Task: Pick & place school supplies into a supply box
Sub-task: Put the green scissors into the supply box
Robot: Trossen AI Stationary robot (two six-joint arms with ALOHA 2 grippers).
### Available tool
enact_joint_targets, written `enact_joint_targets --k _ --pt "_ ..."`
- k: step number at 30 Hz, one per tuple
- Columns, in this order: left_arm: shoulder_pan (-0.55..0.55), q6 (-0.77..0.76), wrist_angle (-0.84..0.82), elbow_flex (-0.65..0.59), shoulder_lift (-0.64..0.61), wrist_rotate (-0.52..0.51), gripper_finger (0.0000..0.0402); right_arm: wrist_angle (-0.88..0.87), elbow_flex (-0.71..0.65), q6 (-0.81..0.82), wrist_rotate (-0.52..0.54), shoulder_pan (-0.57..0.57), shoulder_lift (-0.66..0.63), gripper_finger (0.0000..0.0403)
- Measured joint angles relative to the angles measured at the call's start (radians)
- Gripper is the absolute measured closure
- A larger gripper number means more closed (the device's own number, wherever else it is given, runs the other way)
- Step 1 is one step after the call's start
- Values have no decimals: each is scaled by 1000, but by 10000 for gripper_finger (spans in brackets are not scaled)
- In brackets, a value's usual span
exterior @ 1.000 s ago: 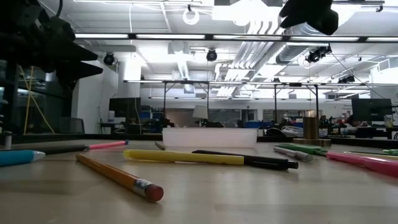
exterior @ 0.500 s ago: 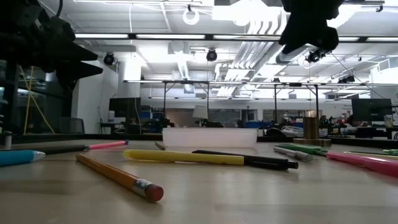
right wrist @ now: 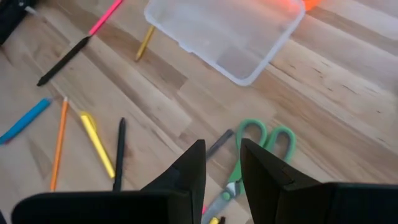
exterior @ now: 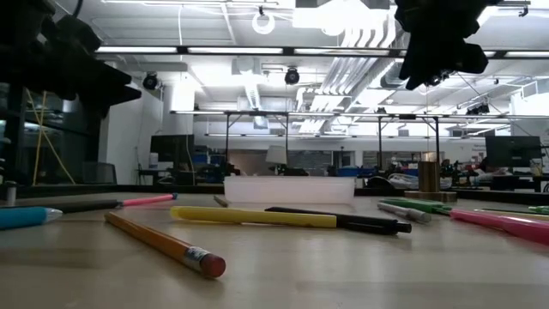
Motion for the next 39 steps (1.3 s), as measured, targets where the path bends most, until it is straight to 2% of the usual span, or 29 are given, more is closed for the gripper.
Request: enact_joint_targets --k 7,30,39 --pt "0 13 1 0 0 26 179 -4 0 14 15 0 24 325" --pt "0 13 1 0 0 26 179 -15 -1 84 -156 -71 327 325" --pt "0 12 0 0 0 26 179 -16 -1 84 -142 -71 364 325"
